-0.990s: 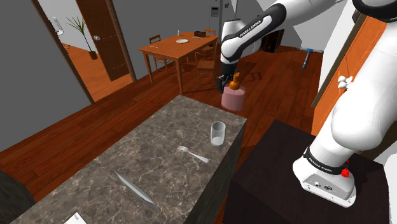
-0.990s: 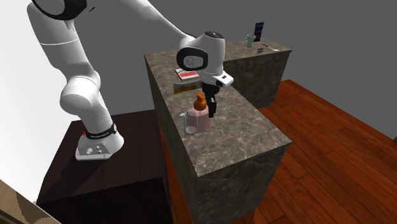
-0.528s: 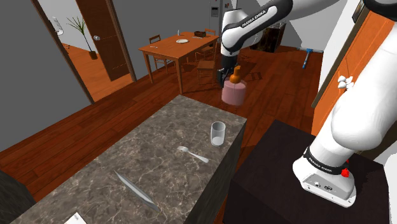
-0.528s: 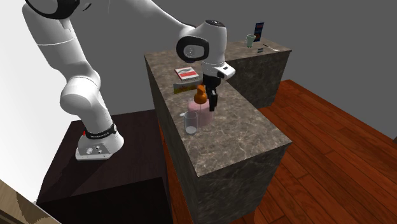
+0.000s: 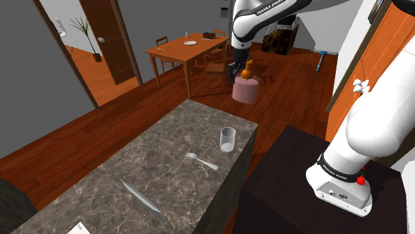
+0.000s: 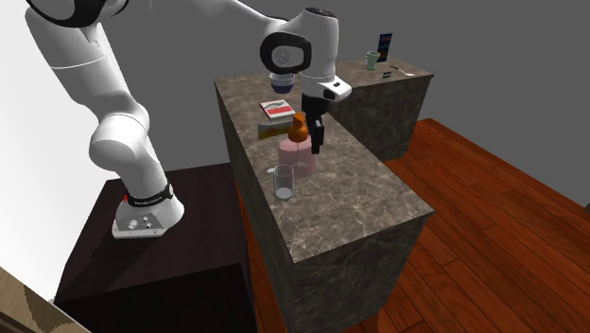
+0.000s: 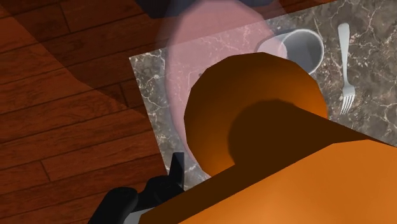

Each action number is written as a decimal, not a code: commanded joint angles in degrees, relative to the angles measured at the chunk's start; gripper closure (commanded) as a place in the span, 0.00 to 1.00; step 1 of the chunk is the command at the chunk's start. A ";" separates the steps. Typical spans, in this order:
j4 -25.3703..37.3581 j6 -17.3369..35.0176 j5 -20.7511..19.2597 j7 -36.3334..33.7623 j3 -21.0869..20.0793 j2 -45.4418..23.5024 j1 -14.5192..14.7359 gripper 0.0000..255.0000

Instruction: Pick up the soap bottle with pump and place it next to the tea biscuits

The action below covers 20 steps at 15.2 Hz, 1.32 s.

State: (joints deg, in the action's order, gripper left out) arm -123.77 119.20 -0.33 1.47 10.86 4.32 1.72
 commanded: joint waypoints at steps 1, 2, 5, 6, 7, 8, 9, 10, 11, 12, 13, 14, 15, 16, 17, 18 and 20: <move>0.97 -1.51 -0.11 -0.10 -0.03 0.55 0.01 1.00; 1.48 -2.27 -0.16 -0.14 -0.05 0.80 0.01 1.00; 2.17 -2.16 0.15 -2.71 -1.50 -0.01 1.28 1.00; 2.43 -1.86 0.31 -3.97 -2.21 -0.58 1.92 1.00; 2.76 -1.56 0.47 -5.22 -2.90 -1.20 2.55 1.00; 3.15 -1.28 0.61 -6.46 -3.59 -1.87 3.19 1.00; 3.61 -1.02 0.74 -7.70 -4.26 -2.58 3.82 1.00; 4.13 -0.78 0.86 -8.93 -4.92 -3.35 4.44 1.00; 4.73 -0.55 0.97 -10.15 -5.57 -4.16 5.07 1.00; 5.39 -0.34 1.06 -11.36 -6.21 -5.01 5.69 1.00; 6.11 -0.16 1.13 -12.57 -6.82 -5.91 6.32 1.00; 6.90 0.00 1.18 -13.77 -7.42 -6.86 6.95 1.00; 7.76 0.14 1.21 -14.96 -8.00 -7.84 7.58 1.00; 8.69 0.25 1.22 -16.15 -8.56 -8.87 8.21 1.00; 9.69 0.33 1.22 -17.32 -9.10 -9.94 8.84 1.00; 10.76 0.39 1.19 -18.49 -9.62 -11.05 9.47 1.00; 13.11 0.40 1.08 -20.80 -10.60 -13.38 10.75 1.00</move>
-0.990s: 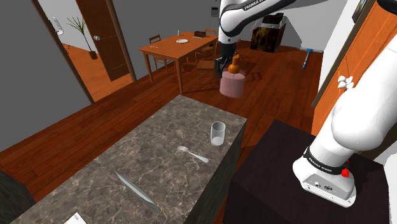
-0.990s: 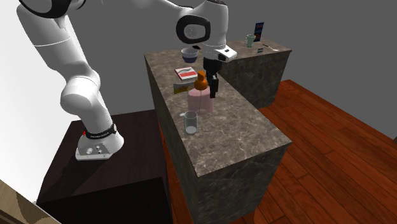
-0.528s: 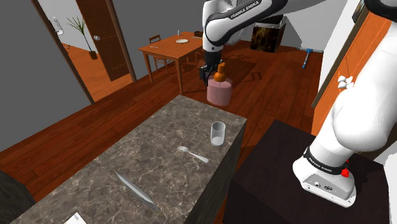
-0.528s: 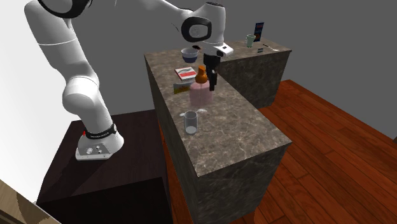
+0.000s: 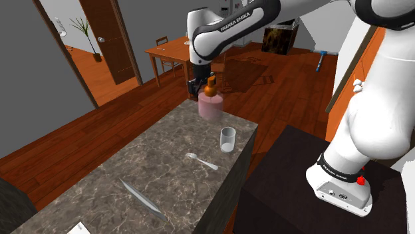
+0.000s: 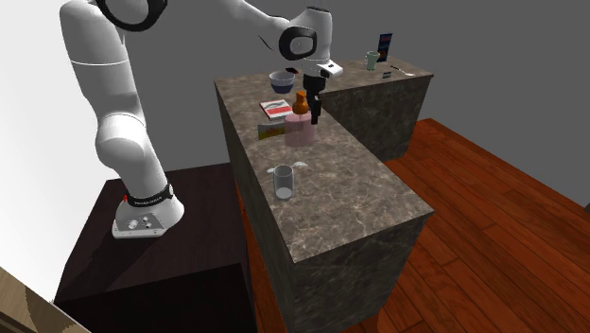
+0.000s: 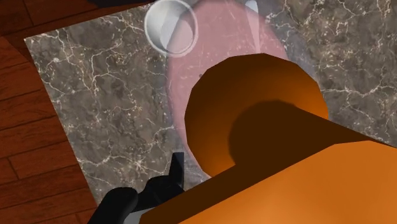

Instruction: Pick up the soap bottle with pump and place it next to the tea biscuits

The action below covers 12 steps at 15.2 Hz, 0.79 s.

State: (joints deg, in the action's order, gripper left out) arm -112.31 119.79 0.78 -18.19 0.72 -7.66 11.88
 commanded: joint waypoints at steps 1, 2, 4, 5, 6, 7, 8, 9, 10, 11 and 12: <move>2.93 -0.23 -0.12 -2.27 -0.92 -2.63 1.22 1.00; 4.29 -0.31 -0.23 -3.39 -1.35 -3.90 1.87 1.00; 7.23 -0.58 -0.48 -5.60 -2.15 -6.55 3.19 1.00; 8.83 -0.78 -0.63 -6.68 -2.50 -7.94 3.86 1.00; 10.50 -1.02 -0.79 -7.74 -2.84 -9.37 4.54 1.00; 12.26 -1.31 -0.96 -8.78 -3.15 -10.84 5.21 1.00; 14.12 -1.64 -1.14 -9.80 -3.45 -12.35 5.90 1.00; 16.07 -2.03 -1.33 -10.80 -3.71 -13.91 6.60 1.00; 18.12 -2.47 -1.52 -11.78 -3.96 -15.52 7.30 1.00; 20.29 -2.98 -1.72 -12.74 -4.17 -17.18 8.01 1.00; 22.57 -3.54 -1.92 -13.67 -4.38 -18.90 8.73 1.00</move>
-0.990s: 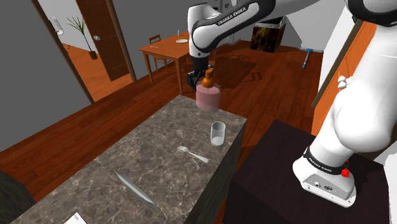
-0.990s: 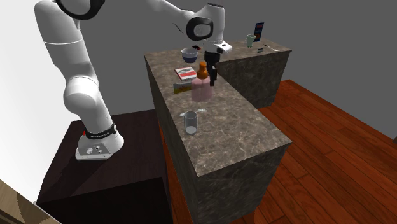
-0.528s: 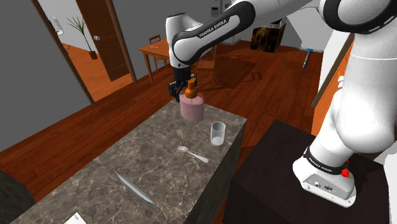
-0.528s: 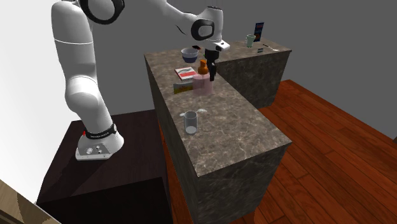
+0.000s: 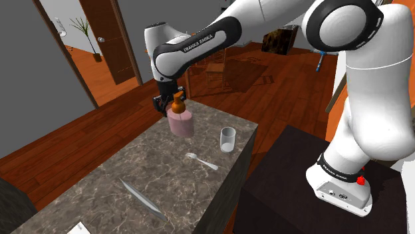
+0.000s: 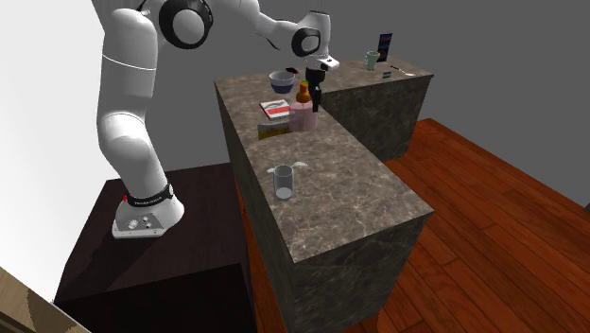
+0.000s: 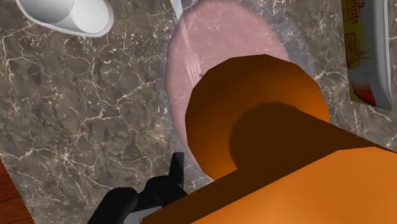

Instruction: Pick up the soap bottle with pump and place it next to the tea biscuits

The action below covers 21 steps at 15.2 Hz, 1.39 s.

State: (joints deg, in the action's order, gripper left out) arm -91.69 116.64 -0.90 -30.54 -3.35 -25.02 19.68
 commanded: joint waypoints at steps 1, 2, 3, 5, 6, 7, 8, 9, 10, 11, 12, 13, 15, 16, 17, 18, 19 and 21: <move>4.37 -1.02 -0.43 -2.23 -0.48 -3.31 1.66 1.00; 6.93 -1.73 -0.63 -3.11 -0.64 -5.17 2.40 1.00; 9.65 -2.52 -0.83 -3.96 -0.78 -7.09 3.13 1.00; 15.67 -4.40 -1.21 -5.57 -0.99 -11.24 4.65 1.00; 19.05 -5.52 -1.40 -6.34 -1.08 -13.50 5.42 1.00; 22.74 -6.79 -1.58 -7.06 -1.14 -15.91 6.20 1.00; 26.83 -8.25 -1.75 -7.76 -1.19 -18.54 7.01 1.00; 31.47 -9.97 -1.92 -8.41 -1.21 -21.45 7.83 1.00; 36.91 -12.07 -2.08 -9.02 -1.22 -24.78 8.70 1.00; 43.75 -14.81 -2.22 -9.56 -1.18 -28.87 9.63 1.00; 51.84 -18.20 -2.34 -9.92 -1.12 -33.55 10.49 1.00; 50.65 -17.24 -2.32 -9.93 -1.10 -33.32 10.45 1.00; 48.70 -15.52 -2.33 -9.97 -1.10 -33.10 10.38 1.00; 47.87 -14.72 -2.34 -9.98 -1.10 -33.06 10.34 1.00; 47.11 -13.96 -2.35 -10.00 -1.10 -33.07 10.31 1.00; 46.42 -13.22 -2.36 -10.01 -1.09 -33.11 10.29 1.00; 45.79 -12.52 -2.37 -10.02 -1.09 -33.20 10.27 1.00; 44.70 -11.18 -2.39 -10.04 -1.08 -33.45 10.23 1.00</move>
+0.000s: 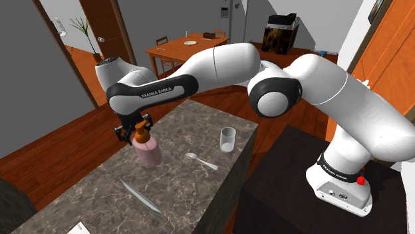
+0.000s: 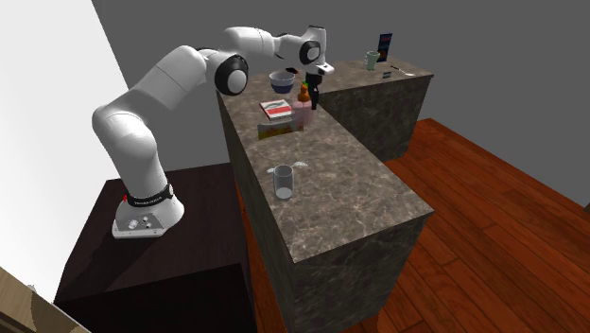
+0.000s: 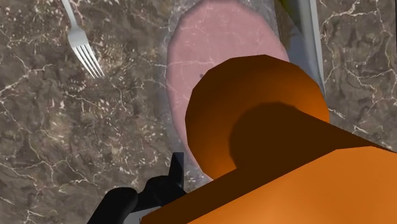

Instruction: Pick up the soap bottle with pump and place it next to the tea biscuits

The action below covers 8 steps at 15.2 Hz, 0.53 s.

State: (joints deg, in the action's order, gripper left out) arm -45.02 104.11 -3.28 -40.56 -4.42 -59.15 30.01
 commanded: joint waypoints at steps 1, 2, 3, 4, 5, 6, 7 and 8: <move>-2.45 1.99 -0.01 -0.03 0.00 0.52 -0.12 1.00; -2.88 2.61 -0.03 -0.04 0.00 0.32 -0.13 1.00; -3.27 3.21 -0.04 -0.05 0.01 0.11 -0.14 1.00; -3.61 3.79 -0.05 -0.05 0.02 -0.13 -0.15 1.00; -3.92 4.36 -0.06 -0.06 0.03 -0.39 -0.16 1.00; -4.19 4.91 -0.08 -0.06 0.04 -0.67 -0.16 1.00; -4.43 5.45 -0.09 -0.07 0.05 -0.96 -0.17 1.00; -4.70 6.00 -0.10 -0.08 0.06 -1.24 -0.17 1.00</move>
State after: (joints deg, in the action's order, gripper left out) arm -49.83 109.77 -3.37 -40.58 -4.37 -60.01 29.77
